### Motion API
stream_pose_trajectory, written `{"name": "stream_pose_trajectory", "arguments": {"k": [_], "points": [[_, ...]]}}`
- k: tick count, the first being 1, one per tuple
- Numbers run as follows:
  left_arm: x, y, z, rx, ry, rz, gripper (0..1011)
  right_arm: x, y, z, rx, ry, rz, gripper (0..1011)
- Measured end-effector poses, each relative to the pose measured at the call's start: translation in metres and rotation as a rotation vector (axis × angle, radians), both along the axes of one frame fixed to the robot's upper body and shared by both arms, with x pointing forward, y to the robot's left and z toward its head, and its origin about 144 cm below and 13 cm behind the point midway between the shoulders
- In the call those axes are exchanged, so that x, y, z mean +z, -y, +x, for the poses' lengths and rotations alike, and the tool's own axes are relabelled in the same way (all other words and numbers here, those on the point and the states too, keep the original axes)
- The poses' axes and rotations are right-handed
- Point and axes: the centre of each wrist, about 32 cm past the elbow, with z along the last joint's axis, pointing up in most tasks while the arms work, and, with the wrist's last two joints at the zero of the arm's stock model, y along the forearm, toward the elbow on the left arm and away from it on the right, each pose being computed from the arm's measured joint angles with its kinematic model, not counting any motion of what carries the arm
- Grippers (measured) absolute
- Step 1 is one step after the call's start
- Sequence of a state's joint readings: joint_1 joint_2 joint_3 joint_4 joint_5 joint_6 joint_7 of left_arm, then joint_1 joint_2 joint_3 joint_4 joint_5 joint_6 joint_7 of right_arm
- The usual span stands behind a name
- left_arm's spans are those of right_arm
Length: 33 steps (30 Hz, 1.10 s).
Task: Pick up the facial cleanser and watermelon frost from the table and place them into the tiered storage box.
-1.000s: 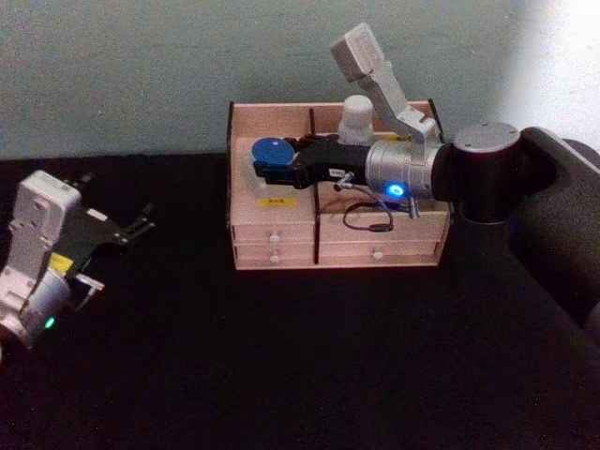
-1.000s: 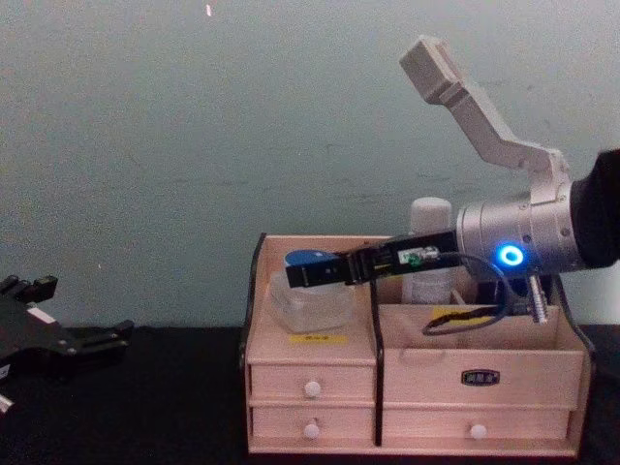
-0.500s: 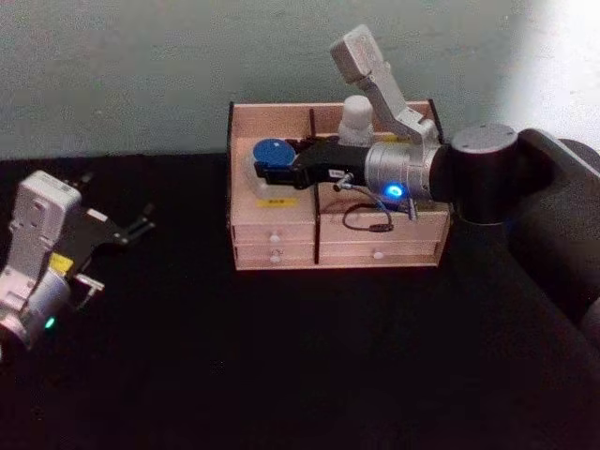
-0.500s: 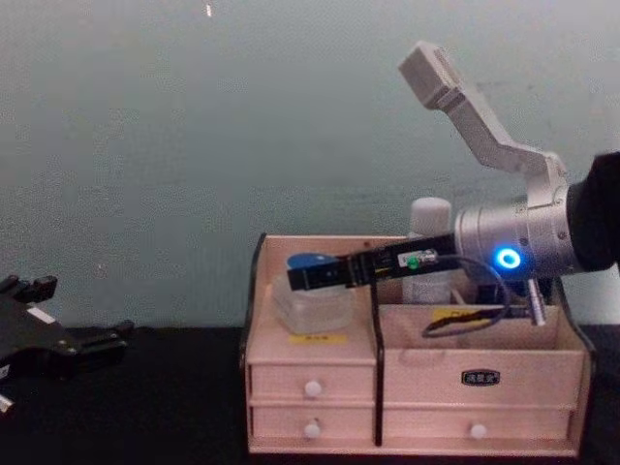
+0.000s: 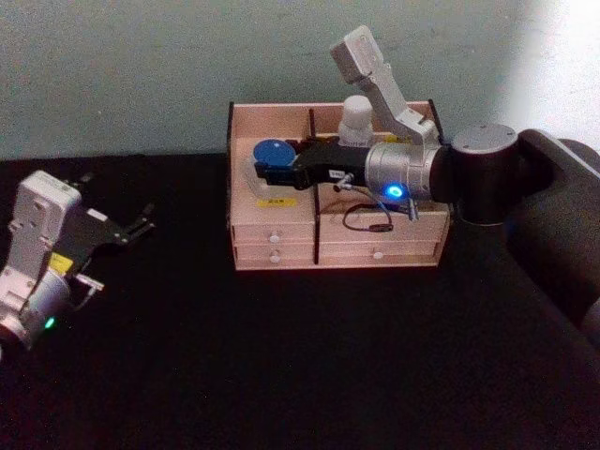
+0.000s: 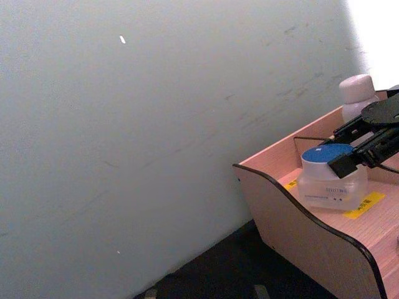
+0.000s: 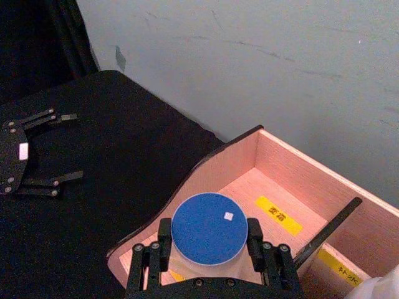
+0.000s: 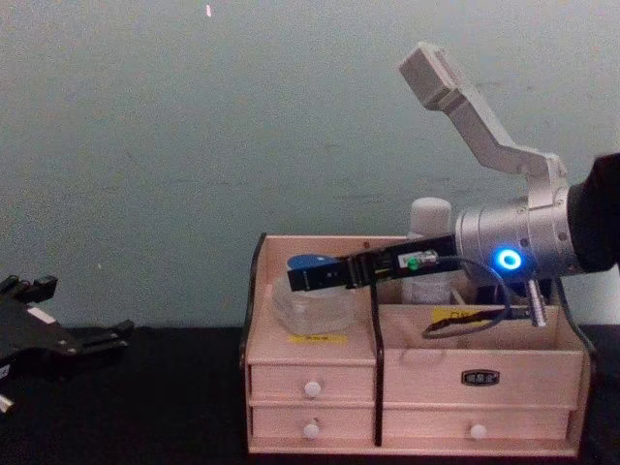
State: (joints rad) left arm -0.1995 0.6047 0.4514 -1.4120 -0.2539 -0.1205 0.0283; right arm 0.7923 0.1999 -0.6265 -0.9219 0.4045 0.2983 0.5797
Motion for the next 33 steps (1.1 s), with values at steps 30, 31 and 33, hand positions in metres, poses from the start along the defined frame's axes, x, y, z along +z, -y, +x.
{"name": "stream_pose_trajectory", "arguments": {"k": [30,31,33], "points": [[0.0,0.0,0.0,0.0,0.0,0.0,1001,0.004,0.002,-0.006,-0.002,0.043,0.023,1003],[0.0,0.0,0.0,0.0,0.0,0.0,1001,0.006,0.004,-0.008,-0.001,0.053,0.031,1002],[0.0,0.0,0.0,0.0,0.0,0.0,1001,0.008,0.005,-0.011,0.0,0.062,0.039,1003]]}}
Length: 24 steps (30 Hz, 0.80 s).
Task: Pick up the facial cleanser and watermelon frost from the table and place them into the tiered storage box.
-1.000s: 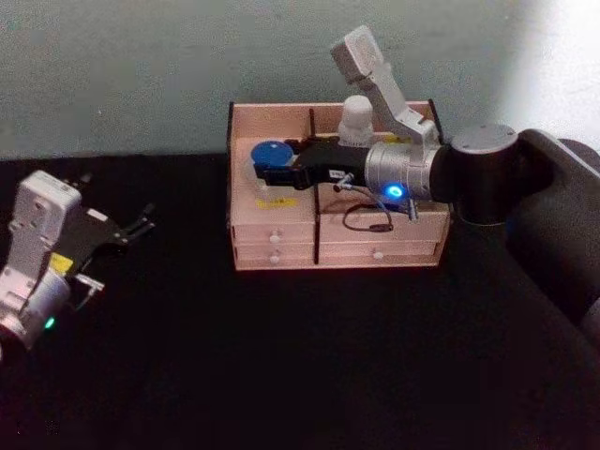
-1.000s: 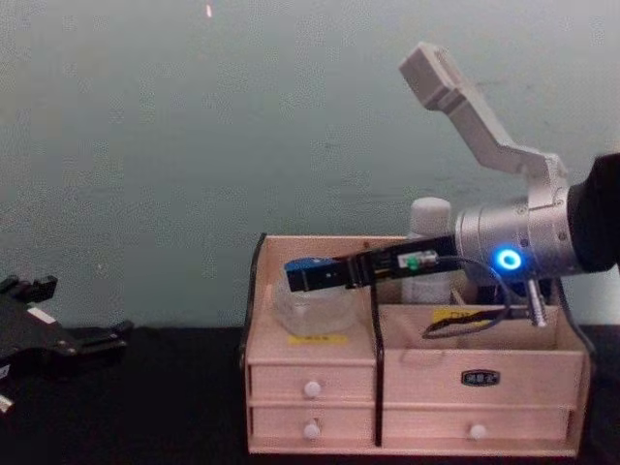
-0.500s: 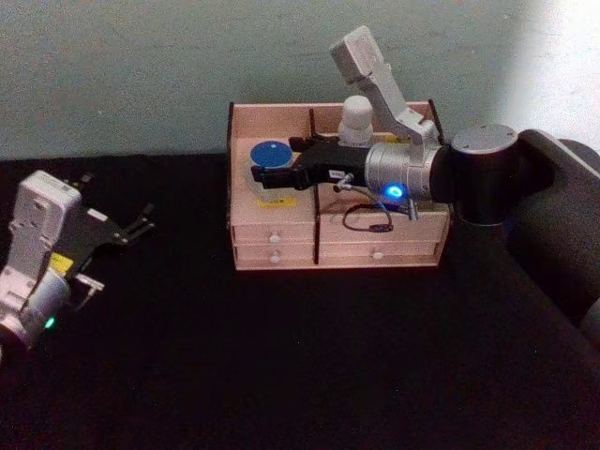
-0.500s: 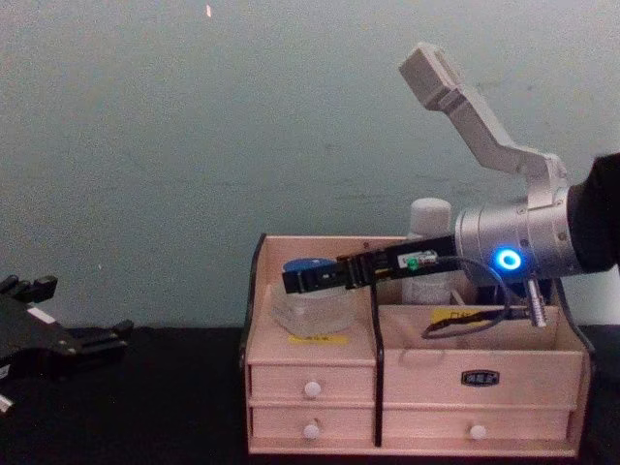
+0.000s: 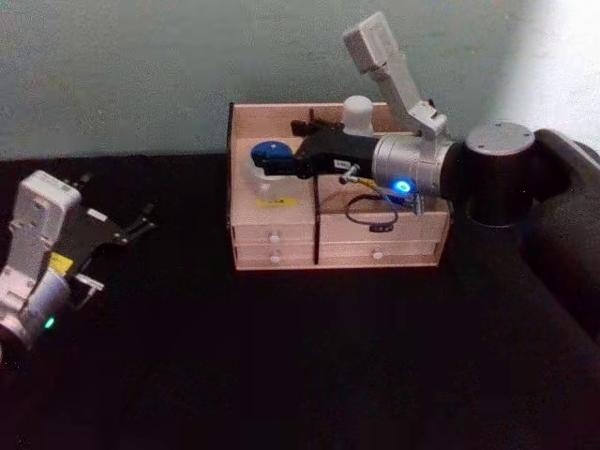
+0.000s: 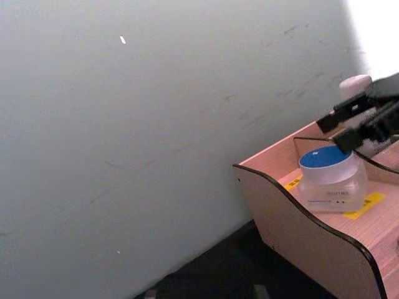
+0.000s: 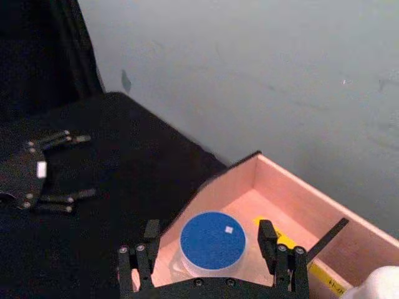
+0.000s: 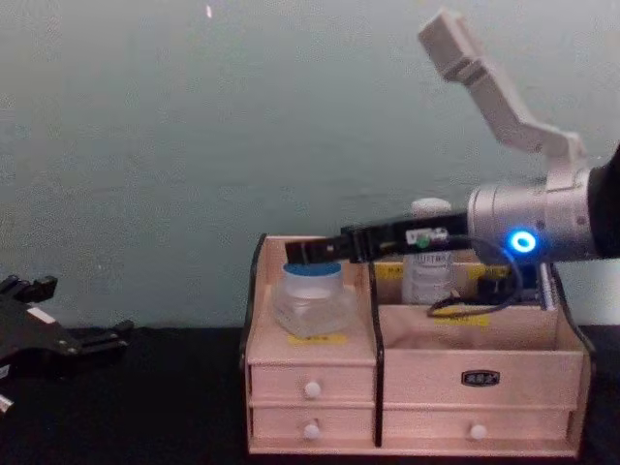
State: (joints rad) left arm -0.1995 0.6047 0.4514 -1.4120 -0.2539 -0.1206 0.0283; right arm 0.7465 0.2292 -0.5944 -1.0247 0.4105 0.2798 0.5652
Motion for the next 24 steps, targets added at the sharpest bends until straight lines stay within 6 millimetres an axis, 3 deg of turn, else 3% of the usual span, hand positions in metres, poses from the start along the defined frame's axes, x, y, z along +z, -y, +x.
{"name": "stream_pose_trajectory", "arguments": {"k": [10,19,24], "points": [[0.0,0.0,0.0,0.0,0.0,0.0,1001,0.012,0.02,-0.024,0.014,0.032,0.045,1003],[0.0,0.0,0.0,0.0,0.0,0.0,1001,0.018,0.061,-0.057,0.035,0.011,0.054,1003],[0.0,0.0,0.0,0.0,0.0,0.0,1001,0.02,0.095,-0.079,-0.014,-0.005,0.045,1003]]}}
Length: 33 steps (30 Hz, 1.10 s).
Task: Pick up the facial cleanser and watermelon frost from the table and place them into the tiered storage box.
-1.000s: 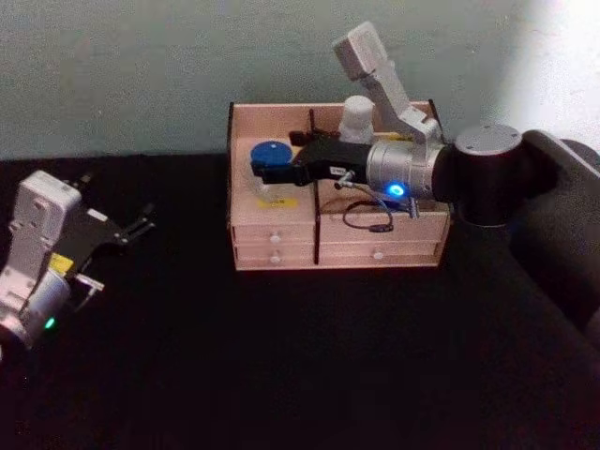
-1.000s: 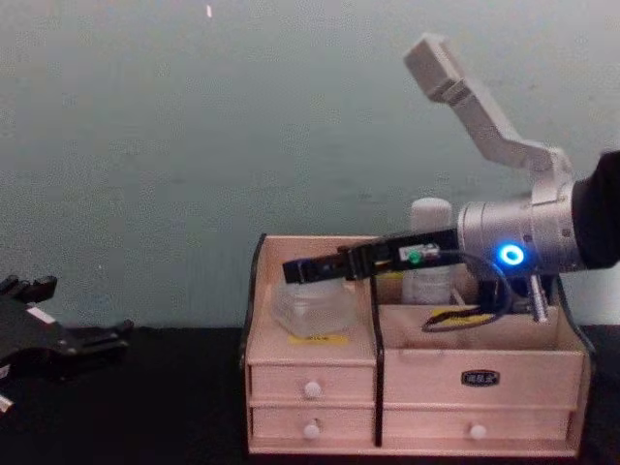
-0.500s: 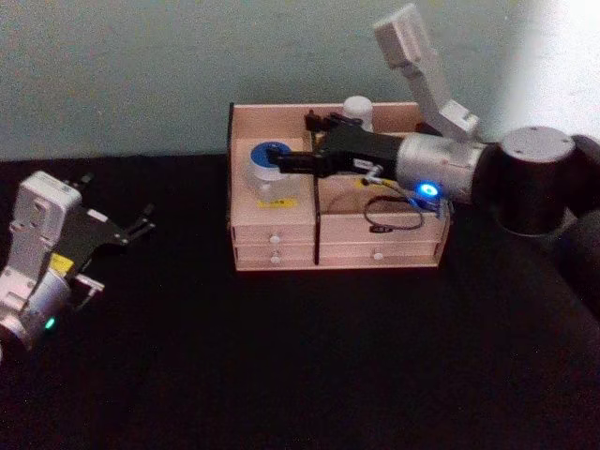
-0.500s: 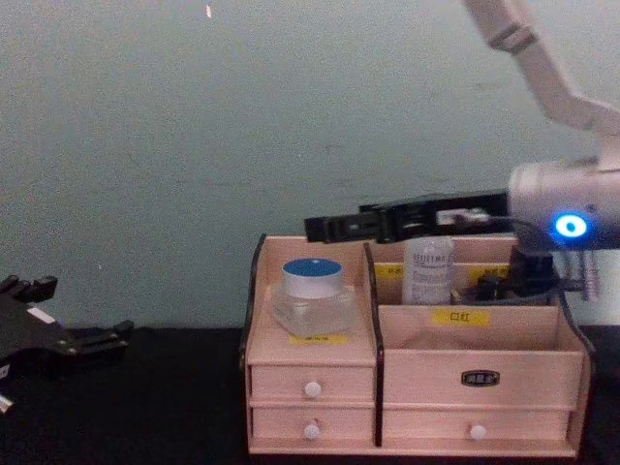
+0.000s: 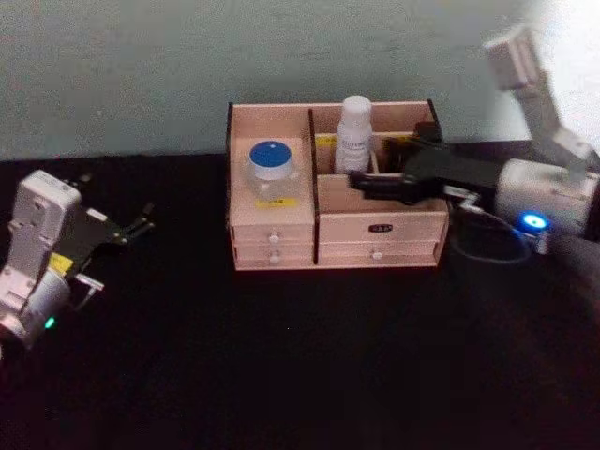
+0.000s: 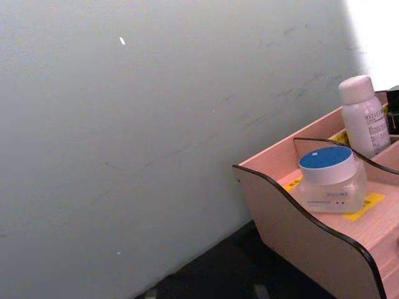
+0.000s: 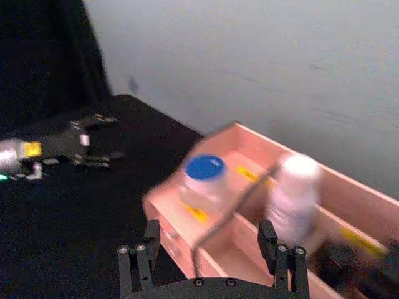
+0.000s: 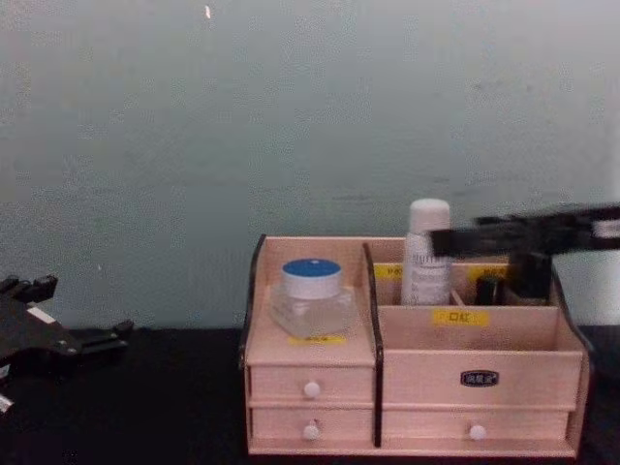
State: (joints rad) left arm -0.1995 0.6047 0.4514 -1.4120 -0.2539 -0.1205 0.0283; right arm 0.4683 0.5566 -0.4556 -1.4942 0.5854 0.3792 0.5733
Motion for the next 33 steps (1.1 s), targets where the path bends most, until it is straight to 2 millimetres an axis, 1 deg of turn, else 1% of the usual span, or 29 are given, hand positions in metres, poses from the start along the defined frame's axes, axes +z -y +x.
{"name": "stream_pose_trajectory", "arguments": {"k": [1,2,4,5,8,9,11,14,17,21,22,23,24,27,33], "points": [[0.0,0.0,0.0,0.0,0.0,0.0,1001,0.0,0.005,-0.003,-0.017,-0.001,-0.005,1002],[0.0,0.0,0.0,0.0,0.0,0.0,1001,0.001,0.014,-0.01,-0.058,0.005,-0.015,1003],[0.0,0.0,0.0,0.0,0.0,0.0,1001,0.001,0.022,-0.017,-0.111,0.013,-0.028,1003],[0.0,0.0,0.0,0.0,0.0,0.0,1001,0.0,0.03,-0.023,-0.172,0.027,-0.04,1003],[0.0,0.0,0.0,0.0,0.0,0.0,1001,-0.002,0.039,-0.032,-0.279,0.056,-0.056,1003],[0.0,0.0,0.0,0.0,0.0,0.0,1001,-0.004,0.043,-0.036,-0.349,0.073,-0.065,1003],[0.0,0.0,0.0,0.0,0.0,0.0,1001,-0.008,0.048,-0.041,-0.453,0.085,-0.074,1003],[0.0,0.0,0.0,0.0,0.0,0.0,1001,-0.017,0.052,-0.043,-0.563,0.076,-0.079,1003],[0.0,0.0,0.0,0.0,0.0,0.0,1001,-0.028,0.053,-0.045,-0.658,0.068,-0.099,1003],[0.0,0.0,0.0,0.0,0.0,0.0,1001,-0.04,0.05,-0.047,-0.737,0.07,-0.138,1003],[0.0,0.0,0.0,0.0,0.0,0.0,1001,-0.04,0.05,-0.047,-0.737,0.07,-0.138,1003],[0.0,0.0,0.0,0.0,0.0,0.0,1001,-0.047,0.048,-0.047,-0.76,0.069,-0.162,1003],[0.0,0.0,0.0,0.0,0.0,0.0,1001,-0.047,0.048,-0.047,-0.76,0.069,-0.162,1003],[0.0,0.0,0.0,0.0,0.0,0.0,1001,-0.06,0.041,-0.047,-0.782,0.078,-0.214,1002],[0.0,0.0,0.0,0.0,0.0,0.0,1001,-0.074,0.035,-0.043,-0.789,0.052,-0.251,1003]]}}
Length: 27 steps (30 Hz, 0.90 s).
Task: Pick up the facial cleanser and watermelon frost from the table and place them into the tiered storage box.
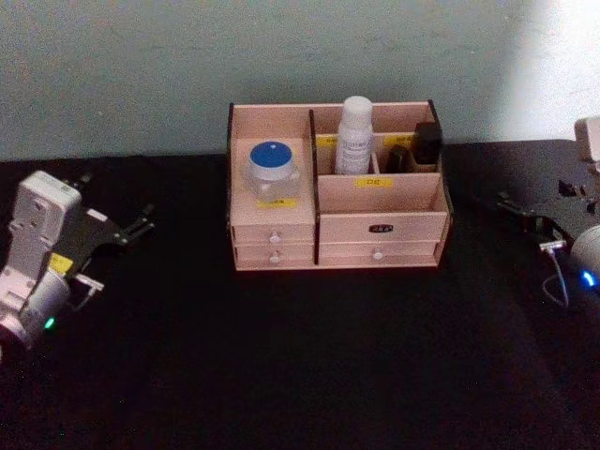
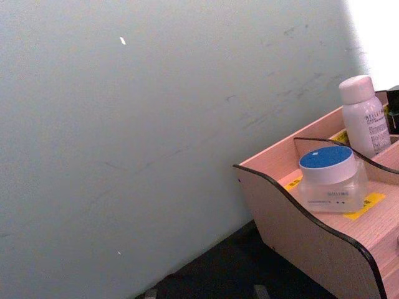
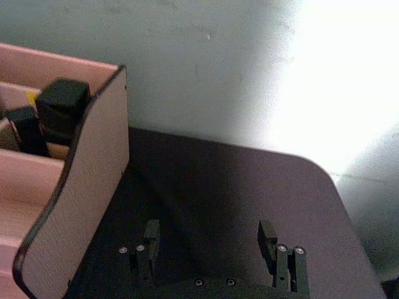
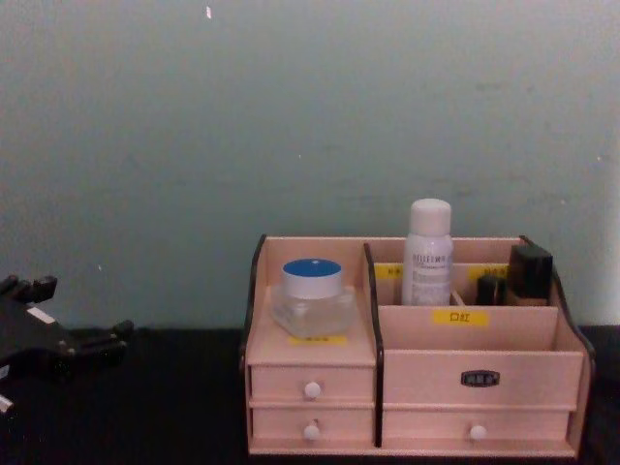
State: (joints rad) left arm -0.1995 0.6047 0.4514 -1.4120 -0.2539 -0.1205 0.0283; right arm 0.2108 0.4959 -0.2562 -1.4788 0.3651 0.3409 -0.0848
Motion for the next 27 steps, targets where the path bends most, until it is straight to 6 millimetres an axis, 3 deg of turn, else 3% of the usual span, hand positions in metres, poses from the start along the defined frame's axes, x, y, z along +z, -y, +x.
{"name": "stream_pose_trajectory", "arguments": {"k": [27], "points": [[0.0,0.0,0.0,0.0,0.0,0.0,1001,-0.001,-0.0005,0.0007,-0.002,-0.009,0.001,1003]]}}
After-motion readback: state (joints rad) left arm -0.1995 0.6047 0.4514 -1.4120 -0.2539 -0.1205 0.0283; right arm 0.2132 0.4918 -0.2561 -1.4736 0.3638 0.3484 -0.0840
